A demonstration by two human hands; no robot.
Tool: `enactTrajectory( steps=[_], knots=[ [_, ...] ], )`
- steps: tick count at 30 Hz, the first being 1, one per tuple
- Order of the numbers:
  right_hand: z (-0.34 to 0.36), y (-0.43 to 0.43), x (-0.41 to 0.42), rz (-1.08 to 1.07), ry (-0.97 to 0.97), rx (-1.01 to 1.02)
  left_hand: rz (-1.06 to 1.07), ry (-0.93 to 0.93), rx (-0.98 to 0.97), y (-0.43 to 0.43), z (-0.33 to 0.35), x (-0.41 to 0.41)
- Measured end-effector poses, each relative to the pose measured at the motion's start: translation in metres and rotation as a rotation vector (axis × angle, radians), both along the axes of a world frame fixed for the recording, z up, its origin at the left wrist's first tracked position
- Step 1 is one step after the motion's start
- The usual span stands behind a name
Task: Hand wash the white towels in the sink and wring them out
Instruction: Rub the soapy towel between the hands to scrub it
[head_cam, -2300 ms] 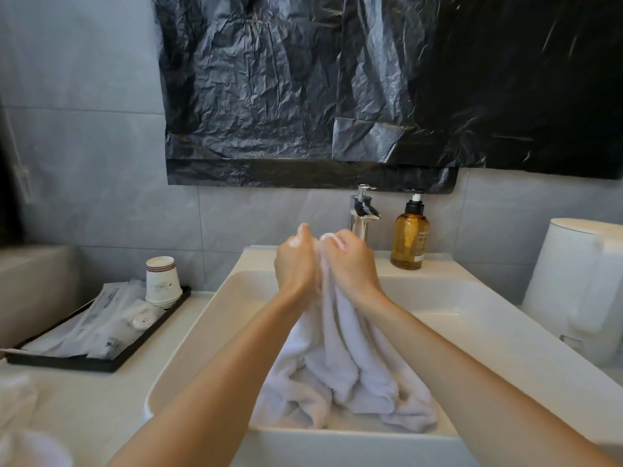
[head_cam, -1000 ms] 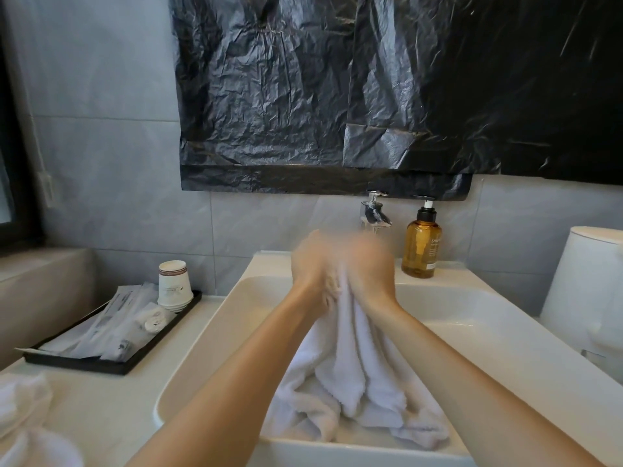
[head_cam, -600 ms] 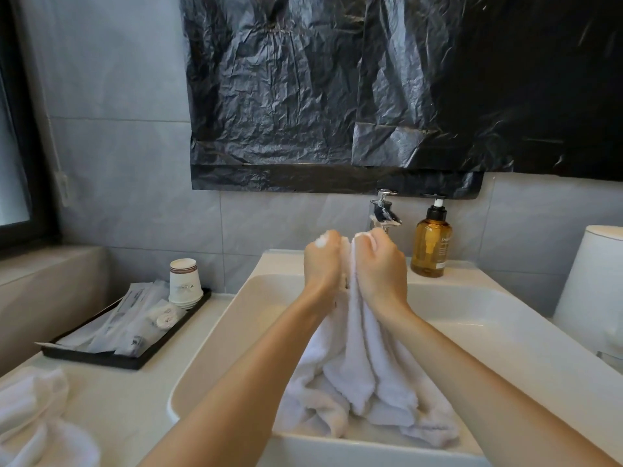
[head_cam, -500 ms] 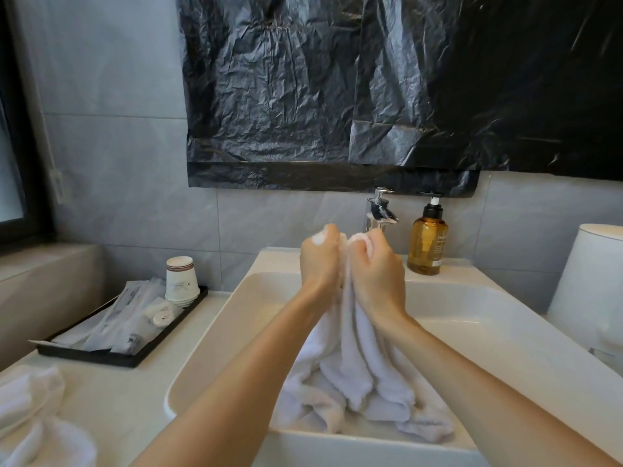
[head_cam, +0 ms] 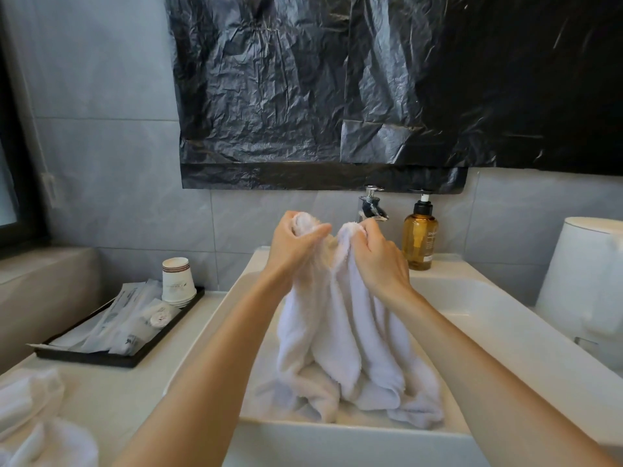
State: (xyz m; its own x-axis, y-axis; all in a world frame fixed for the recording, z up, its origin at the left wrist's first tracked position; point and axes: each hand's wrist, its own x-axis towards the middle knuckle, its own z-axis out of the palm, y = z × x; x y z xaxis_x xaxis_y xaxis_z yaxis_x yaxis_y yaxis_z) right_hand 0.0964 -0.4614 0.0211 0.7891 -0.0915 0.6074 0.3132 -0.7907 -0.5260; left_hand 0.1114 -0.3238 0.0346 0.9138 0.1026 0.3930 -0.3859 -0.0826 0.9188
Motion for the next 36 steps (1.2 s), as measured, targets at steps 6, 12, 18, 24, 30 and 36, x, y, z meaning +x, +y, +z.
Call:
enactTrajectory(
  steps=[6, 12, 18, 24, 30, 36],
  knots=[
    [0.002, -0.012, 0.004, 0.387, 0.247, 0.321, 0.306, -0.151, 0.004, 0.023, -0.018, 0.016],
    [0.001, -0.022, 0.003, 0.344, 0.517, -0.219, 0.414, -0.174, -0.111, 0.034, -0.019, 0.015],
    [-0.008, -0.035, 0.01, 0.25, 0.74, -0.318, 0.448, -0.151, -0.219, 0.039, -0.015, 0.011],
    [0.04, -0.069, -0.015, 0.285, 0.396, 0.358, 0.43, -0.151, -0.122, 0.035, -0.017, 0.009],
    [0.104, -0.083, -0.031, 0.094, -0.124, 0.446, 0.307, -0.175, 0.078, 0.019, -0.021, 0.013],
    [0.064, -0.087, -0.033, 0.075, 0.228, 0.36, 0.297, -0.008, 0.044, 0.02, -0.029, 0.017]
  ],
)
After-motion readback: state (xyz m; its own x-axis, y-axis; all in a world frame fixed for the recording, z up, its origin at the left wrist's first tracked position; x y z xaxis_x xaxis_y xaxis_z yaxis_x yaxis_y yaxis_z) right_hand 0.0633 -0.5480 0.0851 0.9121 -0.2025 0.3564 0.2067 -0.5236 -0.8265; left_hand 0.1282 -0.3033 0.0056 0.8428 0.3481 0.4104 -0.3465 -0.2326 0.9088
